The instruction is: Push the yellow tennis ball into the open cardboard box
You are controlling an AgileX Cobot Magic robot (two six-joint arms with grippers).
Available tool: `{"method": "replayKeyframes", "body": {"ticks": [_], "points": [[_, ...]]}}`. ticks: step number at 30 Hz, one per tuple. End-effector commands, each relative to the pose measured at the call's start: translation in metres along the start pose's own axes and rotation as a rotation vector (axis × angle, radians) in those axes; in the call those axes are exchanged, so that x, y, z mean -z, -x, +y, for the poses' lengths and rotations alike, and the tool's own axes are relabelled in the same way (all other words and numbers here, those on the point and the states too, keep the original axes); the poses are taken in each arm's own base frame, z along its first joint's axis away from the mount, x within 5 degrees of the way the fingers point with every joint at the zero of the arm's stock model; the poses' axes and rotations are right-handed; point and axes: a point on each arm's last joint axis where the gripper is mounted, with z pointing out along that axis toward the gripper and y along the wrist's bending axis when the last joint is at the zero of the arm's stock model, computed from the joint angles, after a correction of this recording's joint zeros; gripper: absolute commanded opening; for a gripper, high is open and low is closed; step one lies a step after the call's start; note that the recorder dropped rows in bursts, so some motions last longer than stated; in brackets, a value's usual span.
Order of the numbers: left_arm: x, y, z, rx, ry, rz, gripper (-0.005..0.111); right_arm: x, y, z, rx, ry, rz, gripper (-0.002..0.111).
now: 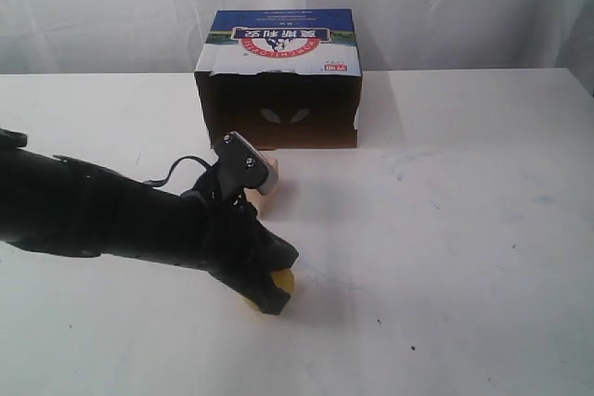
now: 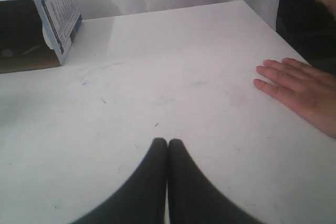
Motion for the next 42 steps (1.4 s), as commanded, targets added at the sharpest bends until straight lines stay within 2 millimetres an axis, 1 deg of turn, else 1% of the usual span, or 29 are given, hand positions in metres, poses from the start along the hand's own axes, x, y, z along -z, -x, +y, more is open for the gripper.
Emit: {"method": "replayKeyframes", "body": {"ticks": [1,7,13,19,26,31,34,37,39,42], "points": [[-0.019,-0.006,0.006,0.006,-0.002,0.034,0.000,0.000,0.001,0.000,0.002,0.006,-0.012,0.000],[-0.034,-0.022,0.008,0.031,-0.018,0.089,0.000,0.000,0.001,0.000,0.002,0.006,-0.012,0.000],[-0.034,-0.019,0.005,0.033,-0.061,0.067,0.000,0.000,0.001,0.000,0.002,0.006,-0.012,0.000],[-0.035,-0.003,-0.001,0.024,-0.148,-0.011,0.000,0.000,0.001,0.000,0.002,0.006,-0.012,0.000],[-0.035,0.015,0.000,0.000,-0.158,-0.068,0.000,0.000,0.001,0.000,0.002,0.006,-0.012,0.000],[-0.032,0.029,-0.003,-0.016,-0.210,-0.126,0.000,0.000,0.001,0.000,0.002,0.006,-0.012,0.000],[-0.026,0.041,-0.006,-0.032,-0.228,-0.171,0.000,0.000,0.001,0.000,0.002,0.006,-0.012,0.000],[-0.014,0.051,-0.007,-0.054,-0.209,-0.204,0.000,0.000,0.001,0.000,0.002,0.006,-0.012,0.000],[-0.004,0.059,-0.004,-0.063,-0.148,-0.215,0.000,0.000,0.001,0.000,0.002,0.006,-0.012,0.000],[0.004,0.062,0.004,-0.049,-0.032,-0.196,0.000,0.000,0.001,0.000,0.002,0.006,-0.012,0.000]]}}
